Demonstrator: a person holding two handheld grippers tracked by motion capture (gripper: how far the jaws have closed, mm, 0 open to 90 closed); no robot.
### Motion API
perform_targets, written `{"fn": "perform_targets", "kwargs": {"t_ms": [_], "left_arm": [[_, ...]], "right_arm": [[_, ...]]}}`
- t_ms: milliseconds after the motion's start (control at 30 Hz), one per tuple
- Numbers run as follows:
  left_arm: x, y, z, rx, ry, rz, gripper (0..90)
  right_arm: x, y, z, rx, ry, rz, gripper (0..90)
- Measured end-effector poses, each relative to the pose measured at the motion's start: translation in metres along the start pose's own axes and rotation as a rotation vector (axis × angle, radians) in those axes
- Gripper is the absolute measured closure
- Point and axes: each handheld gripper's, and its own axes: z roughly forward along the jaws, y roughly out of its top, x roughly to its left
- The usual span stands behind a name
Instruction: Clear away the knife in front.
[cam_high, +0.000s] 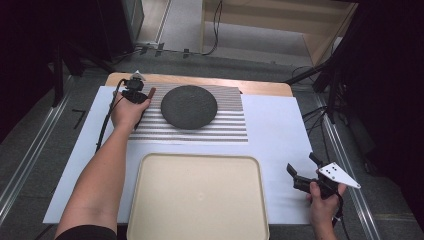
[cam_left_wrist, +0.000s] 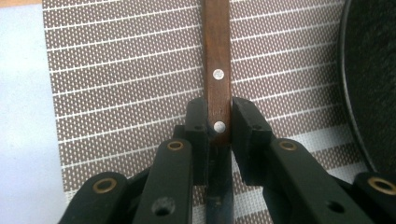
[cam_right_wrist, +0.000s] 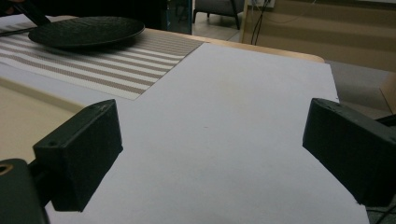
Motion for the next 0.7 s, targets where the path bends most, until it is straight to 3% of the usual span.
{"fn": "perform_targets", "kwargs": {"t_ms": [233, 367, 533, 700], "left_arm": [[-0.001, -0.001, 0.0, -0.006, 0.004, 0.008, 76.9], [0.004, -0.001, -0.001, -0.005, -0.032, -0.017, 77.0], [0.006, -0.002, -0.004, 0.008, -0.023, 0.006, 77.0], [0.009, -0.003, -0.011, -0.006, -0.042, 0.002, 77.0]], "right_arm": [[0.0, 0.0, 0.0, 0.0, -0.002, 0.001, 3.4], [0.0, 0.0, 0.0, -0.001, 0.0, 0.004, 3.4], [0.0, 0.0, 0.0, -0.001, 0.0, 0.006, 3.5], [0.0, 0.0, 0.0, -0.002, 0.001, 0.004, 3.8]]}}
